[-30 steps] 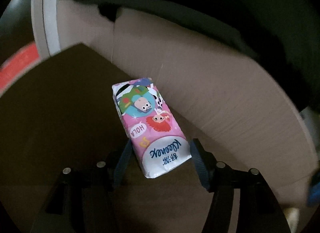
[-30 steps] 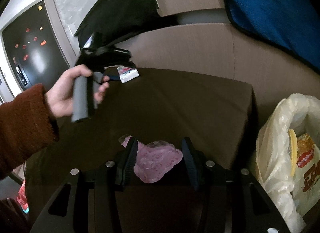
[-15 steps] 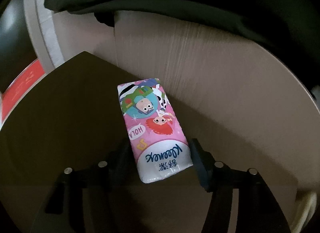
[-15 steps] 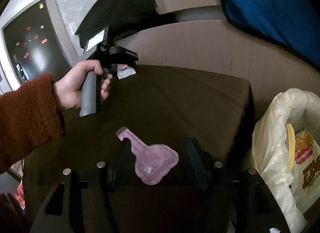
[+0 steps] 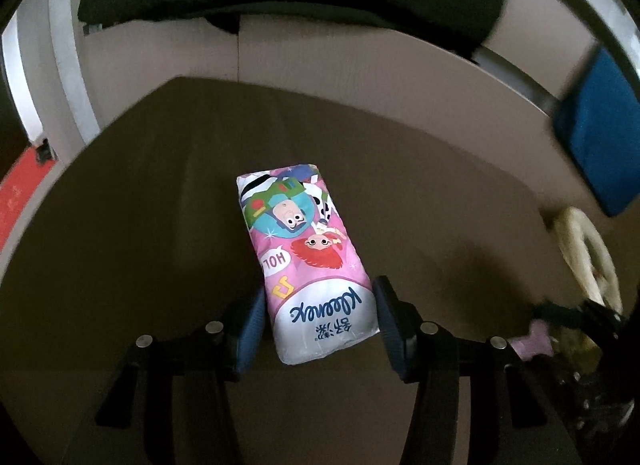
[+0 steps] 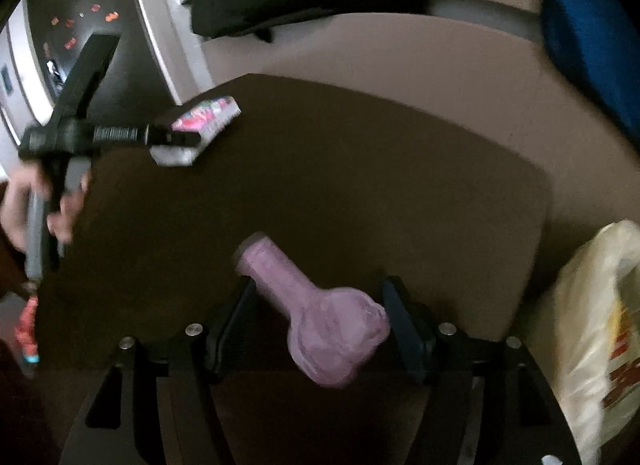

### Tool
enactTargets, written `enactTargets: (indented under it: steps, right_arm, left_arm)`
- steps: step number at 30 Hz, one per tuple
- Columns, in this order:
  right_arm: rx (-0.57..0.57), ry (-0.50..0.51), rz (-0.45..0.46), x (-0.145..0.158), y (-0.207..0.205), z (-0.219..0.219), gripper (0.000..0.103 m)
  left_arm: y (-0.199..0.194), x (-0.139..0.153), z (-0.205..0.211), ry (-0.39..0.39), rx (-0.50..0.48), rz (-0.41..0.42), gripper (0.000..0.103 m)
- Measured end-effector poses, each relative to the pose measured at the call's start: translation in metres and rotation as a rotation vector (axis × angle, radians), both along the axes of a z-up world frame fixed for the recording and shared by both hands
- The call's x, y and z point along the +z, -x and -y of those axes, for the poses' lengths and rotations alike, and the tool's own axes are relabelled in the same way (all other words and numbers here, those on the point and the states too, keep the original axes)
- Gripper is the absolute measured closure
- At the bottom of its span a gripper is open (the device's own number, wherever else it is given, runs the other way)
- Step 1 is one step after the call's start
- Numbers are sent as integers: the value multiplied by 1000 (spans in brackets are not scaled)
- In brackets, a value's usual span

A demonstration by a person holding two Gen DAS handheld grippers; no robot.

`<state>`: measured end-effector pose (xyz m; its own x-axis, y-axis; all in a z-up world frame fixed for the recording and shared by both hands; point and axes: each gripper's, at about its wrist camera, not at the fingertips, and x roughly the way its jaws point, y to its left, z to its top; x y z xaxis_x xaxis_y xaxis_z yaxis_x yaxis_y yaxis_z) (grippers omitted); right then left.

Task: Collect trash
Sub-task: 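Grasp the pink plastic toy with the right tool while the left tool holds the tissue pack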

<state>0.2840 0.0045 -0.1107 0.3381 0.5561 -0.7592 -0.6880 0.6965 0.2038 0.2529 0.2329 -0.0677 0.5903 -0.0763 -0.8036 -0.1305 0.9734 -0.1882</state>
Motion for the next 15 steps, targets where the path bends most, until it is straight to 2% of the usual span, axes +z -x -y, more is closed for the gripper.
enactTargets:
  steps: [3,8,12,15]
  right_arm:
    - [37,14,4,3,21,-12,39]
    - [92,184,119,0,47,-36,40]
    - [62,160,83,-1,40,-35,39]
    - [19,144,80,1,37,-32,46]
  left_arm:
    - [22,-9,1,29,-31,-6,51]
    - [44,-13,-9,42,-61,17,51]
    - [56,-13,-18,36,-33,25,51]
    - [66,-5,-18,10,-19,57,51]
